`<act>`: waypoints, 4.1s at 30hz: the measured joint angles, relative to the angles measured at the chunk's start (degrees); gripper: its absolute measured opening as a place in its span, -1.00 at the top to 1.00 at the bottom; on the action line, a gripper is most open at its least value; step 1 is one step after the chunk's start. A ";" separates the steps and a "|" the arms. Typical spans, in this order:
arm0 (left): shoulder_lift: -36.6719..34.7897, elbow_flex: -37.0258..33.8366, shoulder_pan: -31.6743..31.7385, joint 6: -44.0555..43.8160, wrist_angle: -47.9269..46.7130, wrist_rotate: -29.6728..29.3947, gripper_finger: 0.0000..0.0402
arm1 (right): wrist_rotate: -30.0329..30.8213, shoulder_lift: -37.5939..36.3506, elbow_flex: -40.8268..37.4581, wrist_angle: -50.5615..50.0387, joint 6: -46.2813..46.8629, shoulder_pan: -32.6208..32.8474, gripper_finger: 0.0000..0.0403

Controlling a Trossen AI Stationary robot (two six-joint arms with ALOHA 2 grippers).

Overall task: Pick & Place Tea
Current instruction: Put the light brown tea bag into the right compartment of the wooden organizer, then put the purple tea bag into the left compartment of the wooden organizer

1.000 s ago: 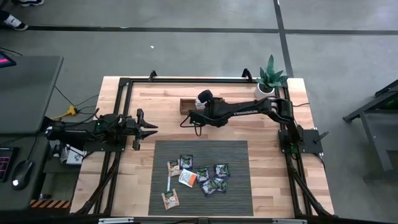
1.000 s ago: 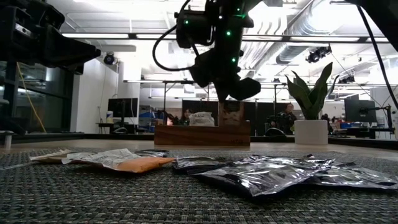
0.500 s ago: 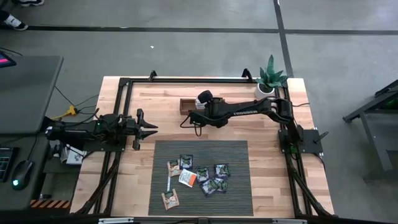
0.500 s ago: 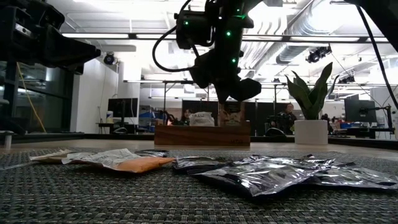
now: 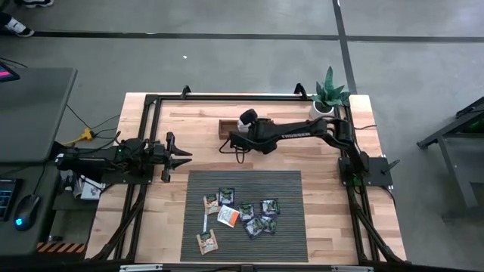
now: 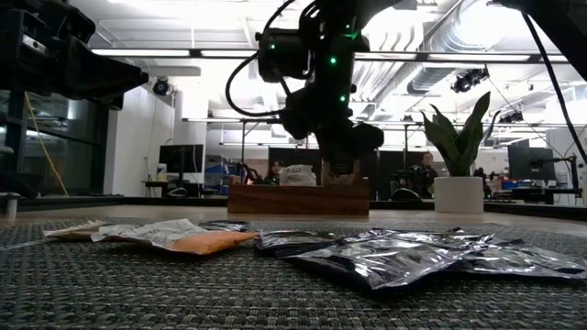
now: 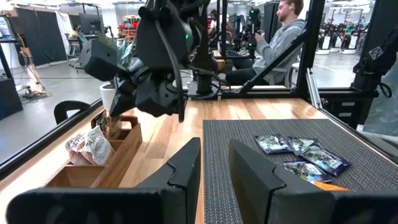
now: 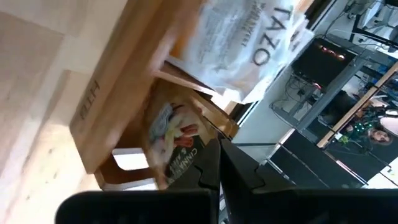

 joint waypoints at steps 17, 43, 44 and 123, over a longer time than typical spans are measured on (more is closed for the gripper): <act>0.00 0.02 -0.02 -0.02 0.00 0.00 0.59 | -2.29 1.38 0.07 1.18 0.65 -1.77 0.68; 0.00 0.00 -0.02 0.00 0.00 0.00 0.59 | -10.23 -5.99 0.07 1.20 10.76 7.17 0.06; 0.00 0.00 0.00 -0.02 0.00 0.00 0.59 | -11.33 -6.28 0.07 1.64 11.52 8.12 0.05; 0.00 0.00 -0.02 0.00 0.00 0.00 0.59 | -49.21 -22.23 -35.72 21.21 57.88 27.75 0.04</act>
